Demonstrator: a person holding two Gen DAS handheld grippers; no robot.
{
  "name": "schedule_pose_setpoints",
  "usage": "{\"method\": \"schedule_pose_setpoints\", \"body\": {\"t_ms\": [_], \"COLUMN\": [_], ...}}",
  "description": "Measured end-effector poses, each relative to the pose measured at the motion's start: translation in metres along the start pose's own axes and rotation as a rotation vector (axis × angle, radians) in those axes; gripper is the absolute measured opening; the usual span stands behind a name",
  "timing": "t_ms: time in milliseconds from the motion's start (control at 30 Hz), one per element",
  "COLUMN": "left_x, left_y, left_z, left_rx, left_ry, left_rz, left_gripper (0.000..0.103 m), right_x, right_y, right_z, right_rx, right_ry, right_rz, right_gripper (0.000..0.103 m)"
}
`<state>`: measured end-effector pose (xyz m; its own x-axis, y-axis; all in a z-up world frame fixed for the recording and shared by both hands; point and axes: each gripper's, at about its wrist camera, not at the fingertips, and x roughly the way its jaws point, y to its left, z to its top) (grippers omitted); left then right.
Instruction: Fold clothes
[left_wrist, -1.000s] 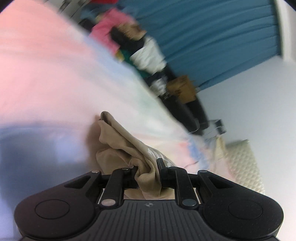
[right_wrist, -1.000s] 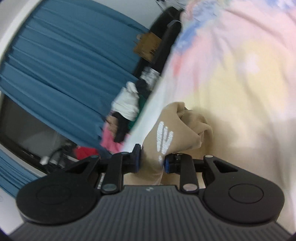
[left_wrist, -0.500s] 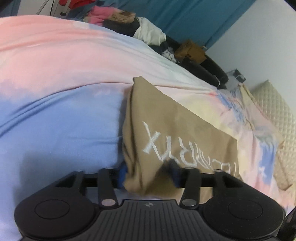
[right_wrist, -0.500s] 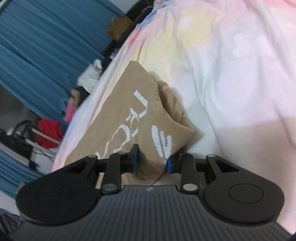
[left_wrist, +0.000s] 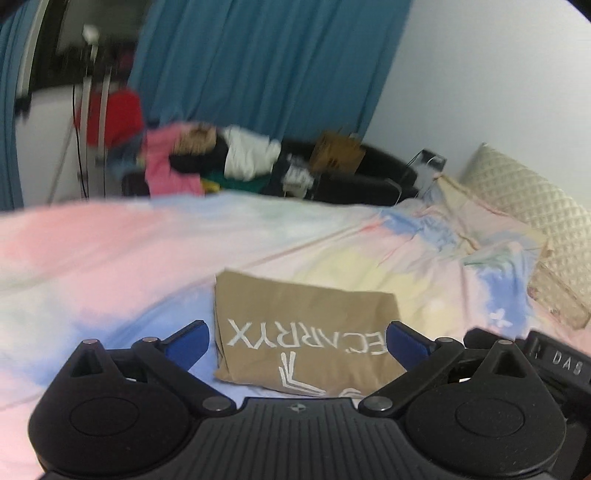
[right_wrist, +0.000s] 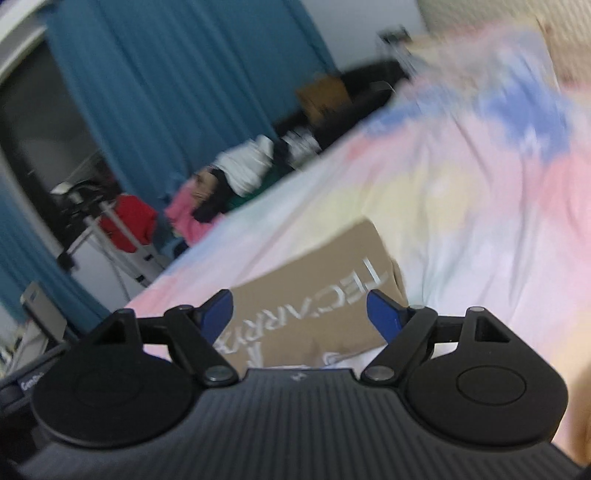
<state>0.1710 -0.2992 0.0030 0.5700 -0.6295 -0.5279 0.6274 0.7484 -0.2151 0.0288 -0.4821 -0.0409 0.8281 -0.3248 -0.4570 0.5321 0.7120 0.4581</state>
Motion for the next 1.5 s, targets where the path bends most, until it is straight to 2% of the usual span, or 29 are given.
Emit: {"method": "schedule_pose_setpoints", "body": {"t_ms": [167, 333, 600, 733, 900, 1033, 1333, 1500], "left_x": [-0.080, -0.153, -0.214, -0.222, -0.219, -0.209, -0.200, -0.202], "left_y": [-0.026, -0.029, -0.023, -0.021, -0.014, -0.010, 0.009, 0.016], "left_z": [-0.022, -0.063, -0.114, -0.130, -0.148, -0.160, -0.166, -0.167], "left_rx": [0.091, 0.116, 0.159, 0.176, 0.169, 0.200, 0.137, 0.135], "left_ry": [-0.066, -0.131, -0.155, -0.179, -0.183, -0.171, -0.168, -0.175], "left_rz": [0.023, 0.057, 0.119, 0.142, 0.133, 0.137, 0.149, 0.178], "left_gripper": [0.103, 0.103, 0.103, 0.103, 0.103, 0.103, 0.103, 0.103], "right_x": [-0.067, -0.124, -0.162, -0.162, -0.151, -0.144, -0.138, -0.131], "right_y": [0.014, 0.024, 0.041, 0.044, 0.043, 0.042, 0.046, 0.045], "right_z": [-0.013, -0.040, -0.091, -0.107, -0.119, -0.134, -0.155, -0.153], "right_rx": [-0.126, -0.244, -0.379, -0.410, -0.426, -0.456, -0.521, -0.510], "right_ry": [-0.048, -0.097, -0.164, -0.197, -0.187, -0.183, -0.233, -0.208], "right_rz": [0.046, 0.076, 0.104, 0.080, 0.062, 0.037, -0.009, -0.030], "right_gripper": [0.081, 0.081, 0.081, 0.081, 0.081, 0.081, 0.081, 0.081]}}
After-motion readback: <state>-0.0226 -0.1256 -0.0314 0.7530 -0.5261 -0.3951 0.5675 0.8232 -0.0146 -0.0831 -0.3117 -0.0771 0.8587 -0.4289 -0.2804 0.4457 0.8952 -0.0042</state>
